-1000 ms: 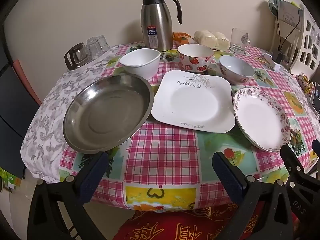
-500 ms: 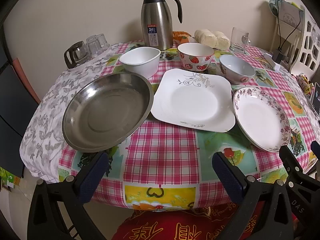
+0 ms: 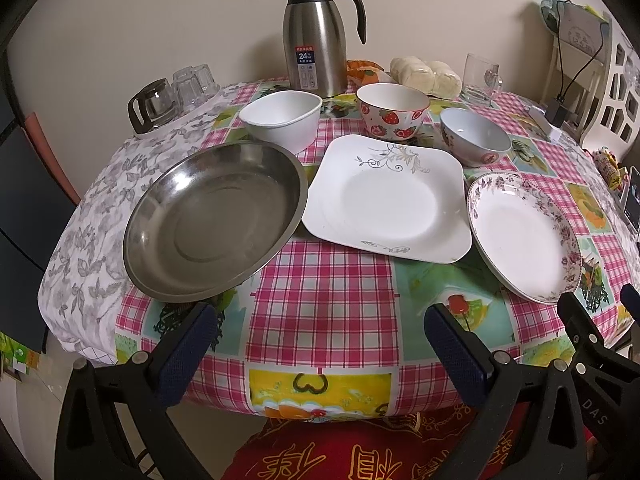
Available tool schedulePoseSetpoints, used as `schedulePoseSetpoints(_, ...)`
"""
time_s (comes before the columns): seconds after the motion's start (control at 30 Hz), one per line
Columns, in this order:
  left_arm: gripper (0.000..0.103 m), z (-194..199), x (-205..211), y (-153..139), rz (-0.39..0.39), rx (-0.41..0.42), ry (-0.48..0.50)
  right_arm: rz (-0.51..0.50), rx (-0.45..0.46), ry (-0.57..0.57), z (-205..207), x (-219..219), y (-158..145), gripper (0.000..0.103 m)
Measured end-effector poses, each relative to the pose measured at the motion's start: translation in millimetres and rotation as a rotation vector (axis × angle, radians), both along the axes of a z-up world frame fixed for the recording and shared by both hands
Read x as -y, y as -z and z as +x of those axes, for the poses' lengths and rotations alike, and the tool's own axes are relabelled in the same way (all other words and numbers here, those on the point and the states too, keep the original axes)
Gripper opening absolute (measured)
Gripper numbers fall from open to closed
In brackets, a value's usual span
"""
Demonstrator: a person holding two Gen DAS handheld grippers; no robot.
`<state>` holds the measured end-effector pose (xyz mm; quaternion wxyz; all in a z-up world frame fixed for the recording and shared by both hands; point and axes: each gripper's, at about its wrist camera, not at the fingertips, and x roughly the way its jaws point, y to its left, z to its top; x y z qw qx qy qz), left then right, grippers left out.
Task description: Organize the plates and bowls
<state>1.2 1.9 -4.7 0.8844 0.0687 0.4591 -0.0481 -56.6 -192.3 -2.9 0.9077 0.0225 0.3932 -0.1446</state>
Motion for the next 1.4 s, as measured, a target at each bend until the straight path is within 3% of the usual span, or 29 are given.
schedulePoseSetpoints(1.4, 0.103, 2.5, -3.9, 4.6, -0.021, -0.029, -0.016, 0.001, -0.023, 0.0, 1.8, 0.3, 3.4, 0.103)
